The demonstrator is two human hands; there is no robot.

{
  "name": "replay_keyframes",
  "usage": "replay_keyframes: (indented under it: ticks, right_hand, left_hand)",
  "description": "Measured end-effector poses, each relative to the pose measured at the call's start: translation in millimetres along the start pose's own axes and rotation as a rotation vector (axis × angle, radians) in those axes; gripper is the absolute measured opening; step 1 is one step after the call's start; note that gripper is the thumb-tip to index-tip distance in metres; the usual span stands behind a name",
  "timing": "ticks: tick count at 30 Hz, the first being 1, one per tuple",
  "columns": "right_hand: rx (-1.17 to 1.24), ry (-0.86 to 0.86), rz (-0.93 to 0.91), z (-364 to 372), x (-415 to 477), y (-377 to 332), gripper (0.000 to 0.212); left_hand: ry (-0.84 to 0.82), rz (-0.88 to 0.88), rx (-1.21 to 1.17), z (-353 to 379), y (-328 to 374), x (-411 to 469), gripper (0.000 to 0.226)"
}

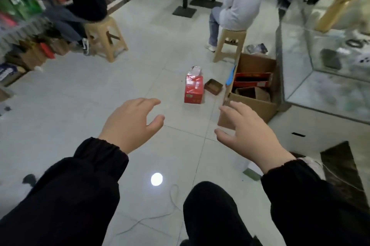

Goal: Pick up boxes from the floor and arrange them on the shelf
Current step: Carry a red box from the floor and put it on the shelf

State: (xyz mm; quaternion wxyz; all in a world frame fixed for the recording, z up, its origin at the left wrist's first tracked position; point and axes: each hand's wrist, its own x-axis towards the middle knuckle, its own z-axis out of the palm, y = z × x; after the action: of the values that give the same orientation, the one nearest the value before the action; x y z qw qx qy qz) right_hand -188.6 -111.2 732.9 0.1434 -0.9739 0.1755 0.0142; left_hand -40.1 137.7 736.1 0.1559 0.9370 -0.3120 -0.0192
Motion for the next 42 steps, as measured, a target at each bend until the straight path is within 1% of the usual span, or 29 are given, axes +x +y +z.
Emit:
replay_keyframes:
  ticks: [5,7,10,14,20,24,29,33,37,40,42]
  right_hand:
    - [0.03,0.013,0.187,-1.7,13.4,49.7,0.071]
    - [0.046,0.001,0.226,5.2,29.2,65.1,0.07]
    - [0.059,-0.012,0.236,15.0,72.3,87.6,0.07]
    - [0.104,-0.034,0.211,16.9,171.4,124.1,0.068]
    - [0.108,-0.096,0.116,15.1,338.2,171.1,0.066]
    - [0.092,-0.129,0.086,14.7,420.5,187.2,0.066]
    - [0.072,-0.17,0.088,32.8,522.5,204.8,0.067]
    - [0.044,-0.199,0.116,59.1,608.2,219.2,0.066]
    - [0.04,-0.264,0.168,92.6,689.1,239.8,0.072]
    - [0.151,-0.295,0.269,130.4,745.9,256.9,0.068]
    - [0.3,-0.321,0.363,162.8,779.9,269.6,0.066]
  left_hand:
    - [-0.093,0.151,-0.014,31.7,29.7,76.2,0.049]
    - [-0.13,0.177,-0.016,44.9,36.1,105.1,0.049]
    - [-0.165,0.186,-0.018,65.5,40.4,158.9,0.049]
    - [-0.2,0.162,0.0,87.3,45.0,257.2,0.048]
    - [-0.239,0.061,-0.014,118.4,39.7,389.2,0.046]
    - [-0.268,-0.01,-0.04,140.4,28.9,455.7,0.046]
    - [-0.296,-0.037,-0.024,170.3,-3.4,547.1,0.049]
    - [-0.323,-0.051,-0.006,202.4,-38.1,633.9,0.052]
    - [-0.419,-0.015,-0.012,248.0,-63.0,722.2,0.053]
    - [-0.512,-0.057,-0.084,295.7,-78.4,774.1,0.05]
    - [-0.581,-0.155,-0.173,332.8,-91.1,798.9,0.048]
